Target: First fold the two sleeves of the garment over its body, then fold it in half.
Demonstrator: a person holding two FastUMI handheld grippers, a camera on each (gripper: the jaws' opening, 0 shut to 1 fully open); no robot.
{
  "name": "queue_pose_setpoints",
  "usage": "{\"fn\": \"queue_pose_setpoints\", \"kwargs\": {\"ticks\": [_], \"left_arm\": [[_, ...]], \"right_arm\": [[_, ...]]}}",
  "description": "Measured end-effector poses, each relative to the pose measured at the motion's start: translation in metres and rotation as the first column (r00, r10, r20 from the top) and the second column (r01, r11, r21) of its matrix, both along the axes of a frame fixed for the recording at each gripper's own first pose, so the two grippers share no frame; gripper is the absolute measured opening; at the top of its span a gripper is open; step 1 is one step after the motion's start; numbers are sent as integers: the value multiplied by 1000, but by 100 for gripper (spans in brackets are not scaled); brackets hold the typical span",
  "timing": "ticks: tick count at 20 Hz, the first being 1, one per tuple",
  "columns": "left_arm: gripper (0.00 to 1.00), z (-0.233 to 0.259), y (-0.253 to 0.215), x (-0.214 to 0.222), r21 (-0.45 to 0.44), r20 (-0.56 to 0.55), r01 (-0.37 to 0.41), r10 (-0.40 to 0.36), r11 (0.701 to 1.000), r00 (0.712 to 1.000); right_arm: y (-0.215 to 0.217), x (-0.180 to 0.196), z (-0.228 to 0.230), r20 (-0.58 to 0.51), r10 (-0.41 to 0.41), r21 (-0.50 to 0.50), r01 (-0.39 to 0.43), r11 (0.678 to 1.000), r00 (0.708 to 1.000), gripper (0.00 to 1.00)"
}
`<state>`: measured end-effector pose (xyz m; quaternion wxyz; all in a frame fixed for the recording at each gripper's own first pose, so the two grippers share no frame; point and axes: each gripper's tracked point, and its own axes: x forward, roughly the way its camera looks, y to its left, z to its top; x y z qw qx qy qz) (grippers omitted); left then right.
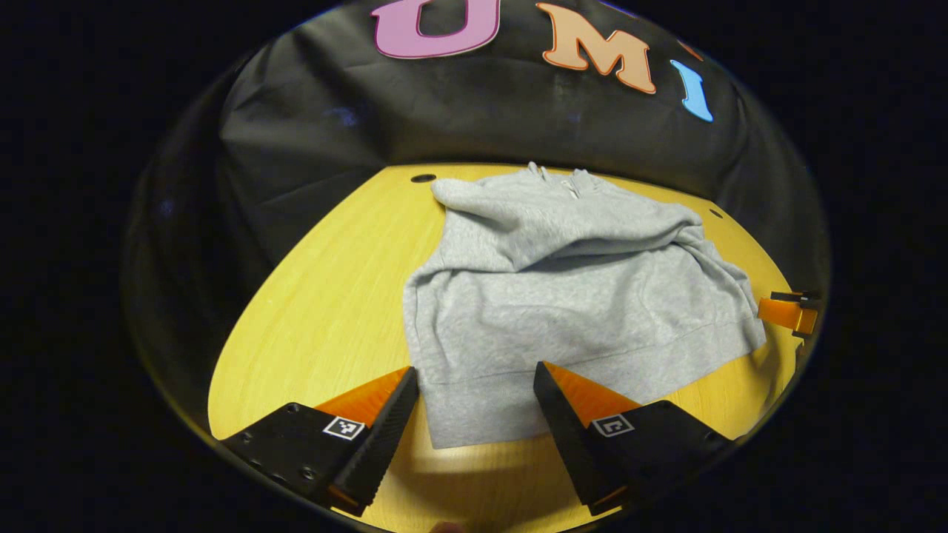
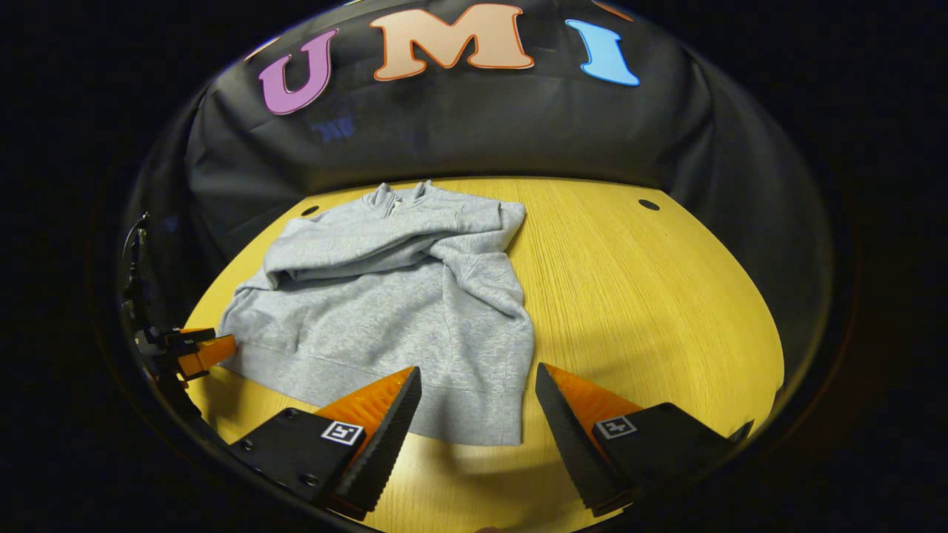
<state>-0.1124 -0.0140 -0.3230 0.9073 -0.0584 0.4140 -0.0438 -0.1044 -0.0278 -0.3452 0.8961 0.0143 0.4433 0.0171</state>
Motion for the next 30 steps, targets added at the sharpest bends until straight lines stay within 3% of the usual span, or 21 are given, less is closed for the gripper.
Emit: {"fn": "queue_pose_setpoints", "kwargs": {"ticks": [2, 3, 4, 9, 10, 14, 18, 19, 20, 21, 22, 23, 24, 25, 26, 30], "left_arm": [[95, 1, -1, 4, -11, 23, -2, 2, 1000, 1000], [96, 1, -1, 3, -24, 23, -8, 9, 1000, 1000], [98, 0, 0, 4, -32, 27, -13, 14, 999, 1000], [97, 0, -1, 4, -30, 26, -32, 33, 999, 999], [95, -1, -1, 3, -23, 30, -35, 35, 999, 999], [86, 0, -7, 4, -31, 13, -43, 43, 999, 999], [59, -1, -19, 9, -53, 10, -8, 8, 999, 1000], [52, 0, -21, 11, -57, 12, -5, 5, 998, 1000], [37, 1, -25, 13, -69, 19, -2, 3, 998, 1000], [32, 2, -29, 15, -76, 22, -8, 10, 997, 1000], [15, 1, -30, 17, -78, 21, -18, 20, 997, 1000], [15, 0, -30, 18, -81, 16, -27, 29, 996, 999], [9, 1, -31, 18, -90, 13, -36, 37, 995, 999], [7, 2, -32, 19, -96, 13, -38, 39, 995, 999], [1, 2, -31, 19, -101, 8, -45, 46, 994, 999], [0, 2, -30, 17, -103, -13, -45, 44, 994, 999]], "right_arm": [[2, -3, -8, -26, 5, -11, -6, 1000, 1000, 98], [2, -3, -12, -38, 8, -13, -8, 1000, 999, 93], [3, -6, -15, -51, 12, -18, -13, 1000, 999, 98], [5, -8, -32, -98, 23, -29, -26, 999, 995, 98], [5, -9, -33, -107, 19, -17, -21, 1000, 994, 94], [8, -10, -34, -151, 36, 2, -36, 999, 988, 95], [15, -11, -35, -164, 79, 20, -77, 997, 983, 58], [17, -11, -35, -169, 95, 30, -91, 995, 981, 56], [27, -15, -37, -185, 100, 82, -86, 993, 978, 56], [27, -13, -34, -171, 87, 102, -70, 992, 981, 37], [27, -13, -39, -187, 94, 107, -75, 991, 978, 18], [28, -12, -33, -177, 103, 111, -84, 990, 979, 15], [27, -15, -30, -177, 94, 120, -74, 990, 980, 15], [28, -12, -34, -175, 102, 117, -82, 990, 979, 6], [27, -11, -34, -168, 104, 111, -86, 990, 980, 6], [28, -14, -33, -197, 106, 130, -81, 988, 975, 3]]}}
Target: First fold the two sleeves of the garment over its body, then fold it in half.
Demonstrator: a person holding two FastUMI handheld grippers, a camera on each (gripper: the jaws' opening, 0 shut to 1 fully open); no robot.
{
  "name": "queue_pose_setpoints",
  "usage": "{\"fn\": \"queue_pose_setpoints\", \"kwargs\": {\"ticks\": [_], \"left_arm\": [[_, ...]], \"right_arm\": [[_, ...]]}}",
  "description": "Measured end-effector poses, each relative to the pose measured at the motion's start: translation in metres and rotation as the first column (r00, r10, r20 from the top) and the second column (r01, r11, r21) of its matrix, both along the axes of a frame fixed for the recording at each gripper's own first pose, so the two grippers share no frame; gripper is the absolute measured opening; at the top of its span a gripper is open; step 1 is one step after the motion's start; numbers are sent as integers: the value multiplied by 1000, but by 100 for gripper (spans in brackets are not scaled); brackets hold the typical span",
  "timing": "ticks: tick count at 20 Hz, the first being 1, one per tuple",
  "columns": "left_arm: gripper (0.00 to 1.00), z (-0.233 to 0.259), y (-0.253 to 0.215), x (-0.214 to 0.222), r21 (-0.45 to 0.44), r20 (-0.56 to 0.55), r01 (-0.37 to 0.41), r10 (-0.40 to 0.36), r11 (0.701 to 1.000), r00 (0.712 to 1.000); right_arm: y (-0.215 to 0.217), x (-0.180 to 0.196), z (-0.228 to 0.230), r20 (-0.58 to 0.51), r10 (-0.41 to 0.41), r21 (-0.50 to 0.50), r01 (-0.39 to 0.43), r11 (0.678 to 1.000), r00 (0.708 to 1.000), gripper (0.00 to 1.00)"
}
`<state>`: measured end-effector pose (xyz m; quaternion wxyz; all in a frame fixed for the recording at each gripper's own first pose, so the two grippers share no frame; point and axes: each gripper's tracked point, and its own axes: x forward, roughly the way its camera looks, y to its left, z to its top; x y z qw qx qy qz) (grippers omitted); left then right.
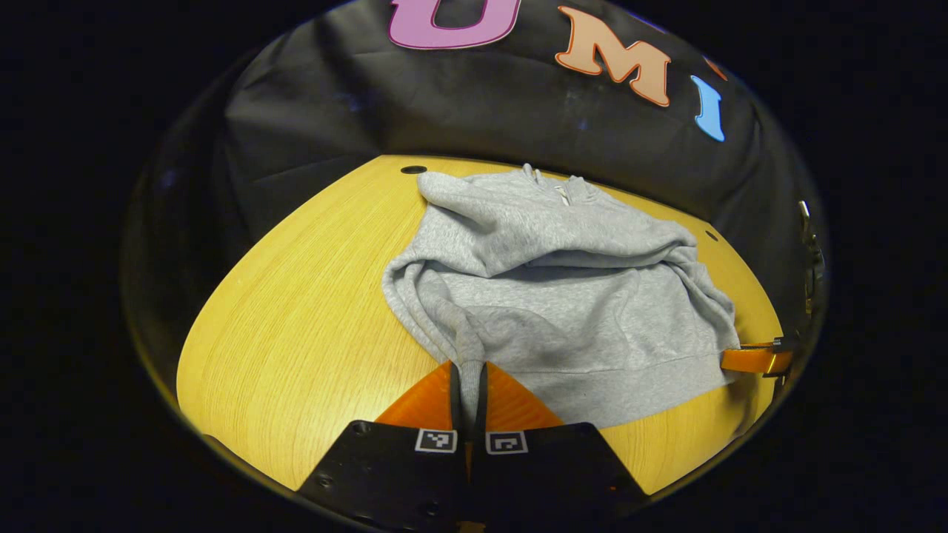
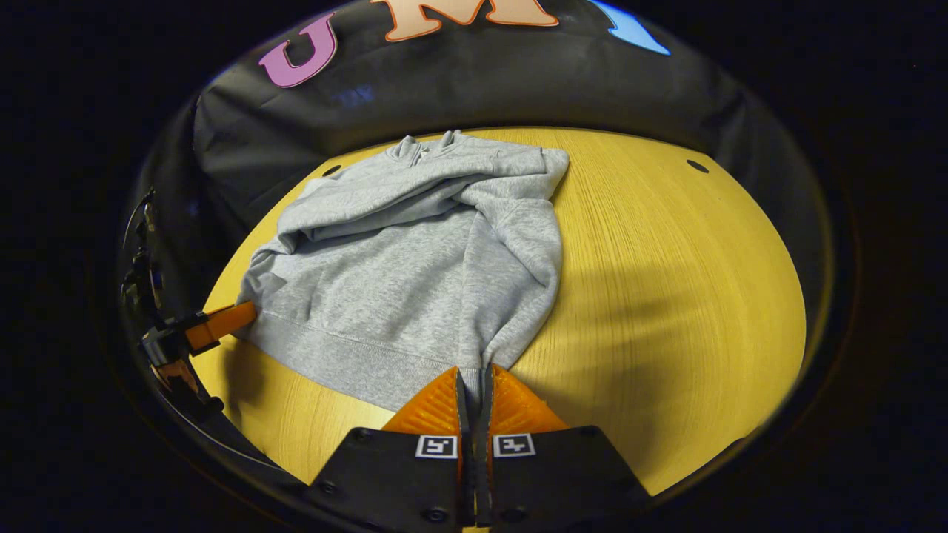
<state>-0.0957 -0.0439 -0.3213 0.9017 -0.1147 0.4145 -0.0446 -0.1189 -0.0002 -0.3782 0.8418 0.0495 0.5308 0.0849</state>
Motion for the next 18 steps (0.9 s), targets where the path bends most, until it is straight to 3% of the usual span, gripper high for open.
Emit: {"fn": "queue_pose_setpoints", "kwargs": {"ticks": [10, 18], "left_arm": [[0, 8, 0, -6, -46, -66, 8, -11, 999, 998], [0, 50, 1, 15, -80, -54, -2, -2, 997, 999]], "right_arm": [[-3, 10, 16, -29, 25, 65, -23, 998, 999, 3], [-1, 37, 61, -25, -88, 217, 92, 972, 996, 3]]}}
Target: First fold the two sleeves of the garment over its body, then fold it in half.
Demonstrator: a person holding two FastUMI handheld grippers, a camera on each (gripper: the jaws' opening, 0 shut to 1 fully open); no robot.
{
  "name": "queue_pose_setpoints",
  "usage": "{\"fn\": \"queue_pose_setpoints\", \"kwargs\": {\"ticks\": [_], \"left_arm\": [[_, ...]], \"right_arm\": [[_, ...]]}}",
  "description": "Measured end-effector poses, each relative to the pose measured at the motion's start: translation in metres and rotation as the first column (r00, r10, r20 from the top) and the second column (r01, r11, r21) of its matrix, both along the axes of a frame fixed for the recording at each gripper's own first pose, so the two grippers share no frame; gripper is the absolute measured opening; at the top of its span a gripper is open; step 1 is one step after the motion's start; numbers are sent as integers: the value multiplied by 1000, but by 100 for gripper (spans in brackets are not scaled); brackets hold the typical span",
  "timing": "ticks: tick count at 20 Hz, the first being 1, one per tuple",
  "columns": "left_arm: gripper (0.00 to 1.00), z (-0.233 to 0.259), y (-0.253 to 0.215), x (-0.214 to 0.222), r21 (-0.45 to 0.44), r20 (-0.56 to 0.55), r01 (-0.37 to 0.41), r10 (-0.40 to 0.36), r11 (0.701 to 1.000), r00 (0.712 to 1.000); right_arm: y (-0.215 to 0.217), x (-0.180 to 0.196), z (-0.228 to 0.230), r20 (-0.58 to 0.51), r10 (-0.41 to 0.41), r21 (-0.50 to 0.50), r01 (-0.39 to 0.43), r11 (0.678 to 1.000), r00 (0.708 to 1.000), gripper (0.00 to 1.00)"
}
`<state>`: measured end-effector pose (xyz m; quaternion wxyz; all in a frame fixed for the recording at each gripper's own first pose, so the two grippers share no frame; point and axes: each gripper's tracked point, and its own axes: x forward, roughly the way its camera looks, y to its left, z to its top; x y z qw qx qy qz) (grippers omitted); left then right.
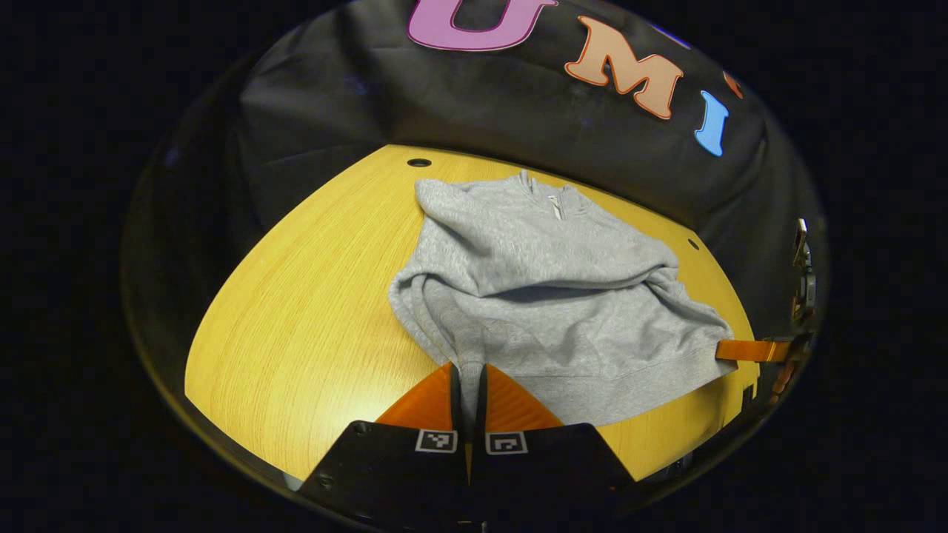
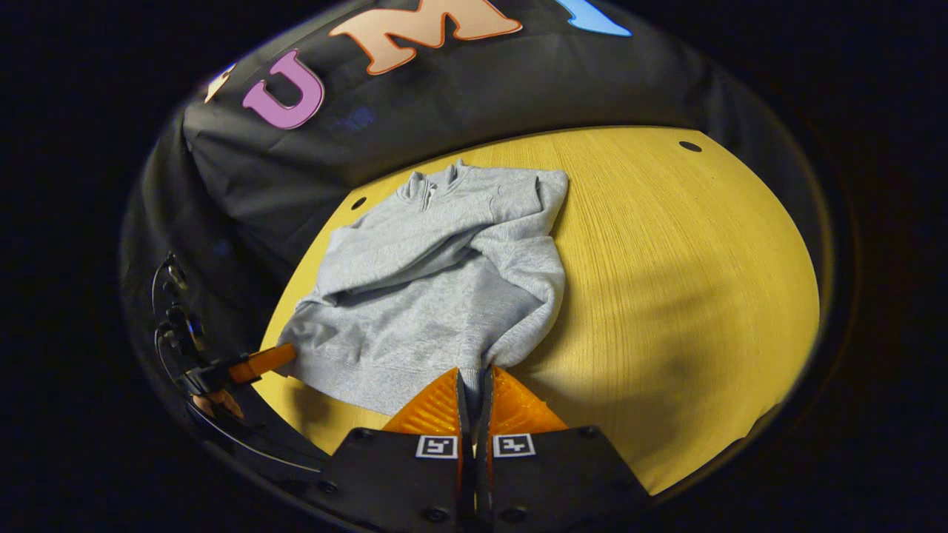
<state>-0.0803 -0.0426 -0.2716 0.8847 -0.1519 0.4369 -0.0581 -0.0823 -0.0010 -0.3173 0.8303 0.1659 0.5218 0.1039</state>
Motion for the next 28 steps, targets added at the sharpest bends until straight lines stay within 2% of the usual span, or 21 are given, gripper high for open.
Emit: {"fn": "queue_pose_setpoints", "kwargs": {"ticks": [6, 11, 15, 20, 28], "left_arm": [[0, 25, -2, 30, 11, 15, -21, 21, 1000, 1000], [0, 40, 1, 54, -3, -3, -76, 76, 997, 997], [0, 46, 3, 71, -53, -51, -121, 118, 991, 992], [0, 36, 5, 93, -185, -169, -198, 167, 962, 971], [0, 16, 3, 128, -235, -241, -122, 64, 964, 968]], "right_arm": [[1, 35, 27, -8, -70, 143, 70, 987, 998, 1], [4, 65, 37, -2, -82, 226, 80, 971, 997, 3], [6, 85, 41, -34, -120, 285, 125, 950, 992, 1], [10, 116, 38, -96, -220, 337, 239, 911, 971, 3], [19, 152, 2, -212, -368, 321, 421, 849, 905, 3]]}}
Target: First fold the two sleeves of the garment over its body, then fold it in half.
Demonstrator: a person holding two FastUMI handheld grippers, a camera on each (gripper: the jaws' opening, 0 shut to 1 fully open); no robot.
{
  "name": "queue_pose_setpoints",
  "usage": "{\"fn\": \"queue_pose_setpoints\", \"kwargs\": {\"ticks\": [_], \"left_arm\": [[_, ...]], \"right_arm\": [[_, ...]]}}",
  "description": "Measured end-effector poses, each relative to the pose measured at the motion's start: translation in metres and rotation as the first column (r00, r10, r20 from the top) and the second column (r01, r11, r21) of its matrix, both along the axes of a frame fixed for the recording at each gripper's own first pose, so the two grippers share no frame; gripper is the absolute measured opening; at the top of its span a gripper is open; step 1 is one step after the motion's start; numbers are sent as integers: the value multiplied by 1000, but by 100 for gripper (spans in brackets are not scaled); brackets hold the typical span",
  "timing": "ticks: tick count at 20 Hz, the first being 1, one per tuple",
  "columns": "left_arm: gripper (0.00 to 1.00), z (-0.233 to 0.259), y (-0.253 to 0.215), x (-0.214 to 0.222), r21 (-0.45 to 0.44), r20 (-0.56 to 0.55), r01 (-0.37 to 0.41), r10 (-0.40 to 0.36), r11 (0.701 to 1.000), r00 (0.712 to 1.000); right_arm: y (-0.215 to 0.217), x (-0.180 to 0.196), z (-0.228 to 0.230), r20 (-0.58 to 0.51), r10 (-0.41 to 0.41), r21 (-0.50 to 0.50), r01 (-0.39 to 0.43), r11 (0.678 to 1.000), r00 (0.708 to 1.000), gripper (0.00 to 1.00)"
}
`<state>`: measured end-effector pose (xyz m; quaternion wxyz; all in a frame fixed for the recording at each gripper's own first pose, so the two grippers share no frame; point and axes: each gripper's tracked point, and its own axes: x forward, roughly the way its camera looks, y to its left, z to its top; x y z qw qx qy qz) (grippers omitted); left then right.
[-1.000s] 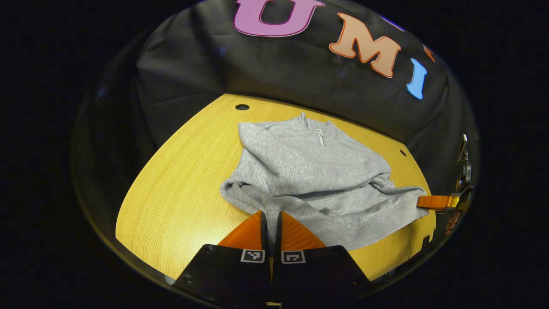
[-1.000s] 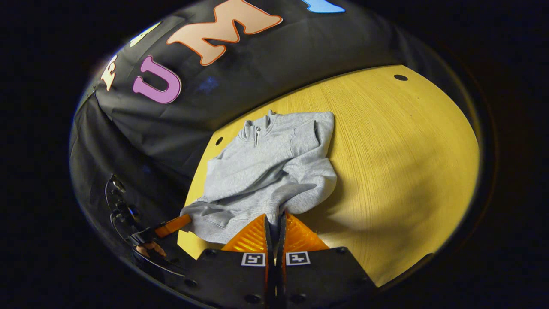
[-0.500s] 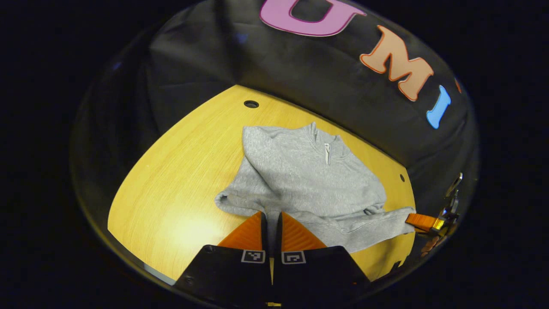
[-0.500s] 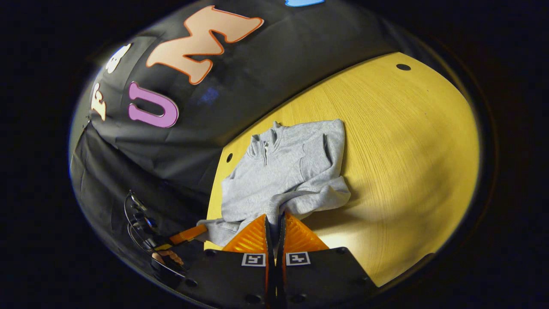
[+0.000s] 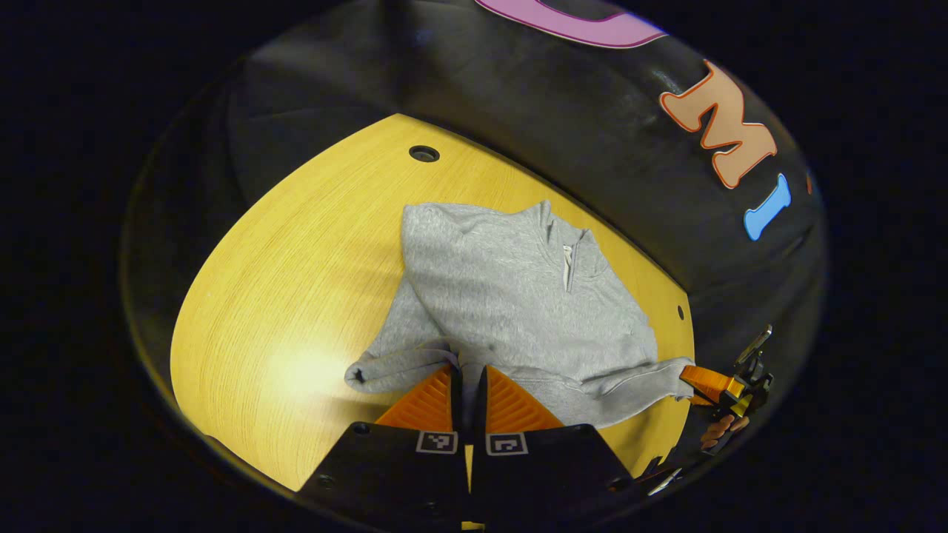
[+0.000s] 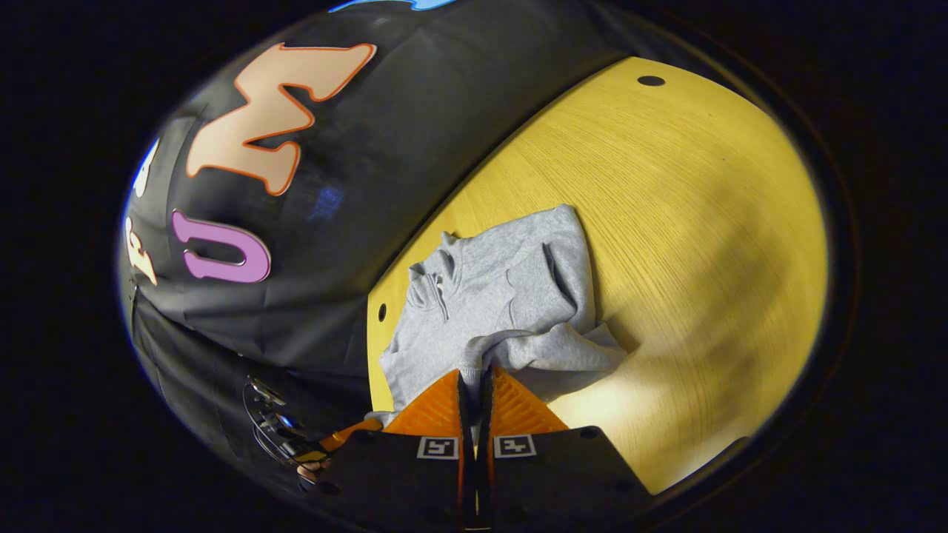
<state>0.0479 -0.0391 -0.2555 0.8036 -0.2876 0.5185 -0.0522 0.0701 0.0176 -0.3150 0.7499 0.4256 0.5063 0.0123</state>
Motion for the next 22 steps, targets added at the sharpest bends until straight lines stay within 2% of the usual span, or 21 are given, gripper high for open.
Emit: {"fn": "queue_pose_setpoints", "kwargs": {"ticks": [5, 7, 10, 11, 12, 13, 15, 16, 17, 18, 19, 20, 22], "left_arm": [[3, -19, 0, 19, -38, -62, -2, -1, 999, 998], [7, -20, 1, 21, -51, -91, -23, 18, 998, 996], [14, -25, 3, 38, -58, -79, -48, 44, 997, 996], [16, -25, 7, 44, -52, -64, -60, 57, 997, 996], [18, -27, 8, 51, -49, -49, -75, 73, 996, 996], [29, -26, 8, 56, -52, -33, -87, 86, 995, 996], [47, -21, 8, 64, -49, 6, -95, 96, 994, 995], [67, -19, 9, 68, -38, 30, -98, 99, 995, 995], [70, -13, 11, 76, -20, 70, -104, 105, 994, 992], [84, -5, 19, 82, 18, 120, -115, 112, 993, 986], [99, 2, 26, 91, 64, 177, -130, 117, 989, 977], [96, 13, 32, 102, 112, 243, -140, 110, 984, 964], [96, 37, 40, 112, 200, 346, -153, 77, 968, 935]], "right_arm": [[4, 12, -30, -71, -73, -15, 72, 997, 995, 4], [6, 15, -39, -105, -99, -15, 98, 995, 990, 5], [9, 20, -45, -118, -116, -18, 115, 993, 986, 7], [8, 22, -41, -110, -128, -8, 128, 992, 986, 13], [8, 27, -37, -100, -139, 10, 141, 990, 985, 25], [11, 33, -31, -81, -149, 35, 153, 988, 985, 14], [18, 53, -20, -14, -167, 61, 167, 984, 986, 57], [17, 55, -14, 19, -165, 45, 165, 985, 986, 79], [16, 58, -11, 53, -151, 10, 150, 989, 987, 96], [12, 61, -7, 88, -131, -31, 134, 991, 988, 98], [10, 63, -2, 119, -106, -71, 115, 991, 987, 93], [7, 63, 2, 143, -82, -110, 98, 989, 986, 98], [0, 59, 13, 186, -44, -162, 75, 984, 982, 98]]}}
